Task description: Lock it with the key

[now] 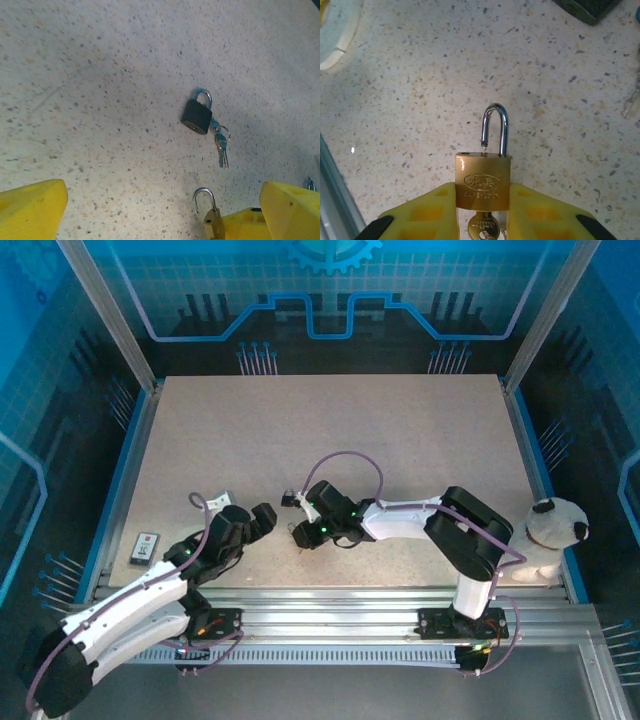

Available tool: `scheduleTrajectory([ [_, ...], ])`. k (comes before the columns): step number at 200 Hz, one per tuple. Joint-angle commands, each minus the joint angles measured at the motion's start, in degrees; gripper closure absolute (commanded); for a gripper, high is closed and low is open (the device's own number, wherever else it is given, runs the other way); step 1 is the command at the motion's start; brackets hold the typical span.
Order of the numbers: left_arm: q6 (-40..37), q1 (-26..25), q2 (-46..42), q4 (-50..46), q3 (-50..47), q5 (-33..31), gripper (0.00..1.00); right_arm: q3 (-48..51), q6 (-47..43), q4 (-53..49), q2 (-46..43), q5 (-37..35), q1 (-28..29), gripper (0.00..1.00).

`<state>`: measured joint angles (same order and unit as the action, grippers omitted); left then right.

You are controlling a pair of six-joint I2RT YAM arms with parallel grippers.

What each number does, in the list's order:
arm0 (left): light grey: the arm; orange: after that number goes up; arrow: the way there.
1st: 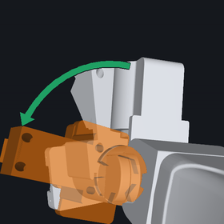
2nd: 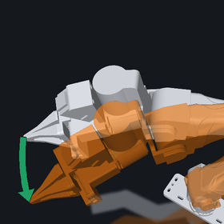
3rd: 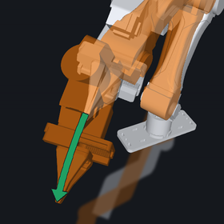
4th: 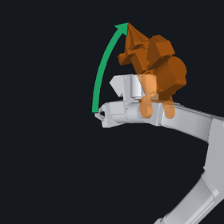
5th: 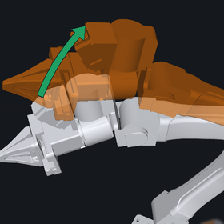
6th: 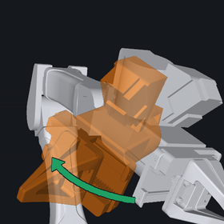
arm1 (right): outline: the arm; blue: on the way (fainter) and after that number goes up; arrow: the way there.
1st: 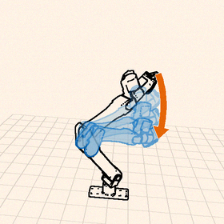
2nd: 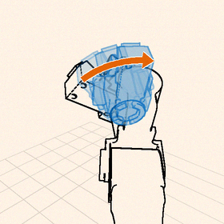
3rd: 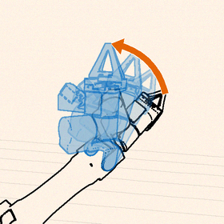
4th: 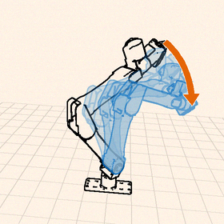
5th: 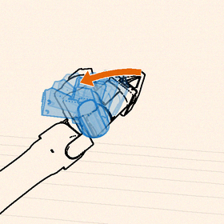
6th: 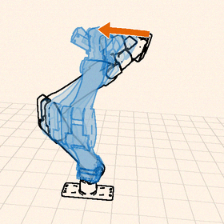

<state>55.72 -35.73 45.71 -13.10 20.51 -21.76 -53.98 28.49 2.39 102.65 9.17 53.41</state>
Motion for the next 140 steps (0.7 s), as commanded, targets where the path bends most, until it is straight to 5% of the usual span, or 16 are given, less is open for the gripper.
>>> scheduleTrajectory([
  [1,1.6,0.4,3.0,5.3,1.9,3.7,0.01,1.4,0.4,3.1,-2.5,2.0,-1.0,0.77],
  [140,6.4,0.4,16.4,17.2,2.7,11.7,0.09,6.6,1.9,9.5,-5.8,6.7,-3.2,0.77],
])
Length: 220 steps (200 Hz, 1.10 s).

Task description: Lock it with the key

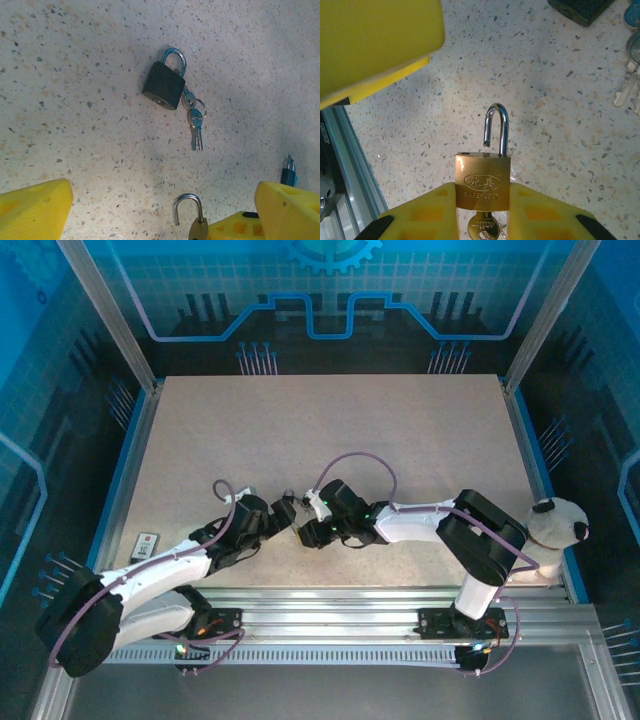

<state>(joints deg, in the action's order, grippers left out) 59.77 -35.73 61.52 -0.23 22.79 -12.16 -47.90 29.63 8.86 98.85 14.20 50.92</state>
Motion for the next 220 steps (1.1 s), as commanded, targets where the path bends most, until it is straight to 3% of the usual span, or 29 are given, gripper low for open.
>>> scheduleTrajectory([
  [1,2.4,0.4,0.6,4.5,0.4,2.2,0.09,0.5,0.7,3.0,-1.9,1.7,-0.8,0.77],
  [126,7.7,0.3,5.4,14.0,-2.0,8.0,0.23,2.0,2.2,6.3,-3.5,3.4,-1.5,0.77],
  [220,10.0,0.4,5.1,17.3,-4.2,9.4,0.40,1.7,3.3,8.4,-3.5,5.0,-1.7,0.78],
])
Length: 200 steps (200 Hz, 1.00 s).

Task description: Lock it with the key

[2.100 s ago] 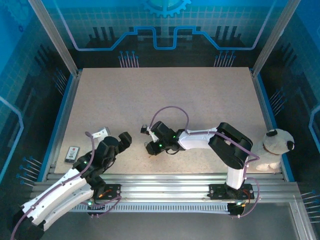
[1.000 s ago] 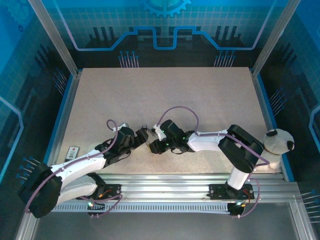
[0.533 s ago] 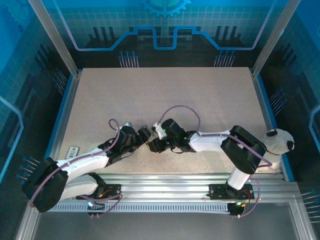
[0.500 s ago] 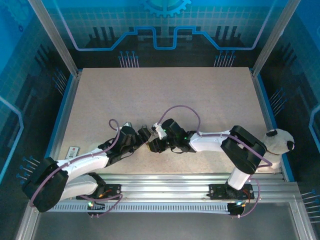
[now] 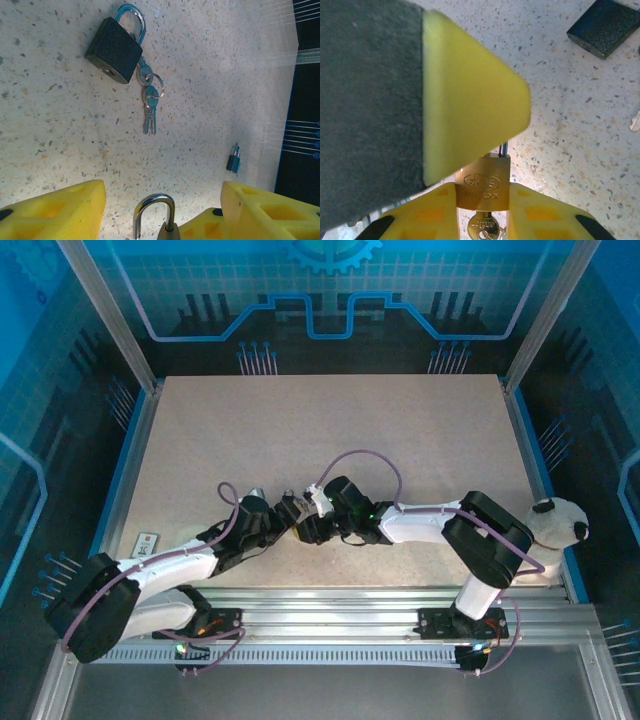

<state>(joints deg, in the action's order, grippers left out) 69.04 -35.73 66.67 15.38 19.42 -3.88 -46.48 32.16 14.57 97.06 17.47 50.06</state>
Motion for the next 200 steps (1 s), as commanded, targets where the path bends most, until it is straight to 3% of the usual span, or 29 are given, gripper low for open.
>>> scheduleTrajectory([
  [1,0.7,0.4,-0.1,1.7,-0.8,1.0,0.40,0.3,0.8,2.7,-1.7,1.8,-0.8,0.78],
  [36,0.7,0.4,-1.1,1.5,-1.0,0.6,0.50,0.7,2.0,4.5,-0.9,3.0,-0.8,0.78],
  [200,0.2,0.4,-5.2,-1.4,-2.0,-1.8,0.67,1.2,2.2,5.6,0.7,5.2,-0.6,0.78],
])
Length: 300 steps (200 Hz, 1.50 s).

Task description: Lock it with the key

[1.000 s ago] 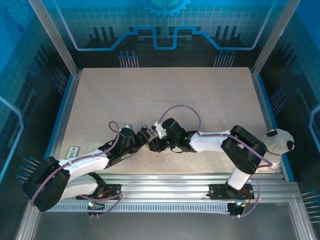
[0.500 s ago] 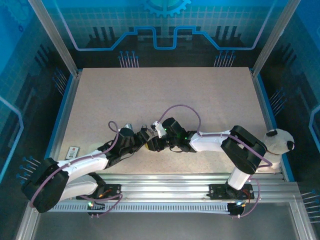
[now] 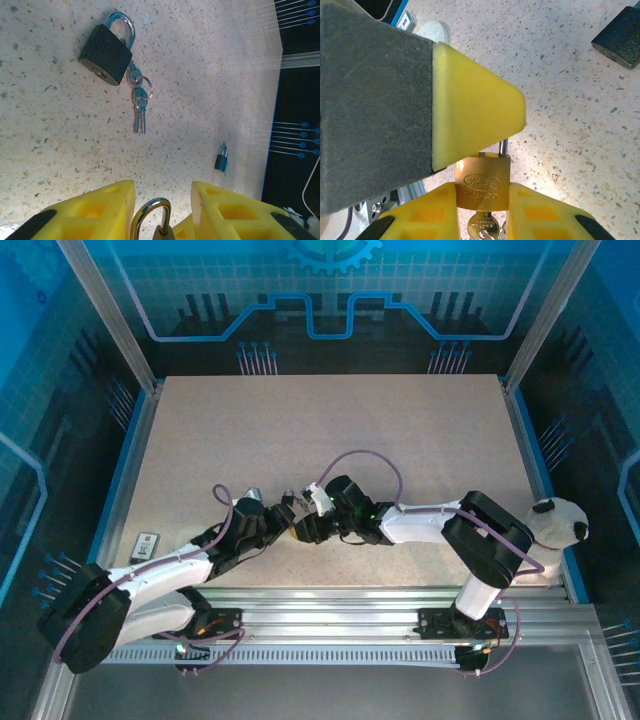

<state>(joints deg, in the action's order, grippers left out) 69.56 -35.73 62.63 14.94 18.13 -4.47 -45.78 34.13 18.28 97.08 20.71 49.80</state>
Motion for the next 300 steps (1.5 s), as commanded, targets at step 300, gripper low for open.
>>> scheduleTrajectory([
  [300,-1.7,0.4,-2.0,-3.0,-1.1,-2.5,0.87,0.4,-0.5,2.5,0.7,3.9,0.6,0.78],
])
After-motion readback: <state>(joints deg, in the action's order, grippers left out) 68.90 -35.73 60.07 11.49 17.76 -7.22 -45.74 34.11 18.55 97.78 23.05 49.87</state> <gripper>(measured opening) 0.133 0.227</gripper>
